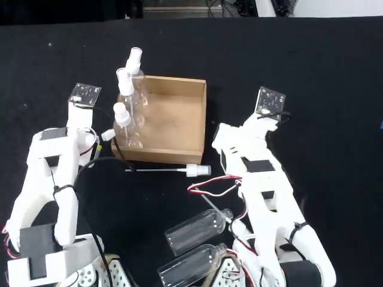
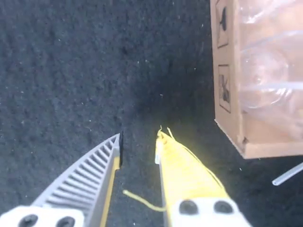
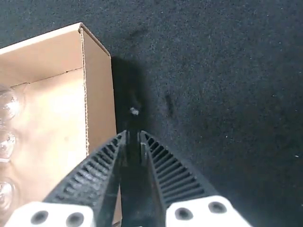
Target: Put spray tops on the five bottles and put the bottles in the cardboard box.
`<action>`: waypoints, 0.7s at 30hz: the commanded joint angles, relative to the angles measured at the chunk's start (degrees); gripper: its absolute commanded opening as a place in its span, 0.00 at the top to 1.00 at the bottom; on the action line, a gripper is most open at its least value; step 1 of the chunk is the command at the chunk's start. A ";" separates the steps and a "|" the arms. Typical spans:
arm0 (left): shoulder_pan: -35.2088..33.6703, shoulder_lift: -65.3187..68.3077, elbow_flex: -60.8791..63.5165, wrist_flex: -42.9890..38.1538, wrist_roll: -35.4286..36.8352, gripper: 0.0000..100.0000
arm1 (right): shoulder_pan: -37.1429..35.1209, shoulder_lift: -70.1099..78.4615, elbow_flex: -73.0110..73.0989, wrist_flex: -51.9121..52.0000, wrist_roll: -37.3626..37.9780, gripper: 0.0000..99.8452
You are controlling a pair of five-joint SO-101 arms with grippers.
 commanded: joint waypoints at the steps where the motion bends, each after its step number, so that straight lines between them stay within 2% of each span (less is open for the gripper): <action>1: 1.10 -2.64 -0.22 -2.02 3.43 0.88 | -0.97 0.22 -3.38 -1.58 -0.09 0.97; 6: 2.51 -2.81 2.07 -2.29 0.79 0.88 | -0.97 0.22 -3.30 -1.49 -0.09 0.97; 9: -1.01 -2.81 2.42 -2.29 0.88 0.88 | -0.97 0.22 -3.30 -1.41 -0.09 0.97; 13: -5.67 -2.81 1.54 3.08 0.97 0.88 | -0.70 -0.13 -3.30 -0.62 0.70 0.97; 18: -9.89 -5.36 -0.92 11.60 -0.44 0.88 | -0.44 -0.22 -9.27 10.20 14.59 0.97; 21: -9.71 -10.46 -0.31 16.00 -6.15 0.88 | 0.44 0.04 -17.19 21.71 18.90 0.97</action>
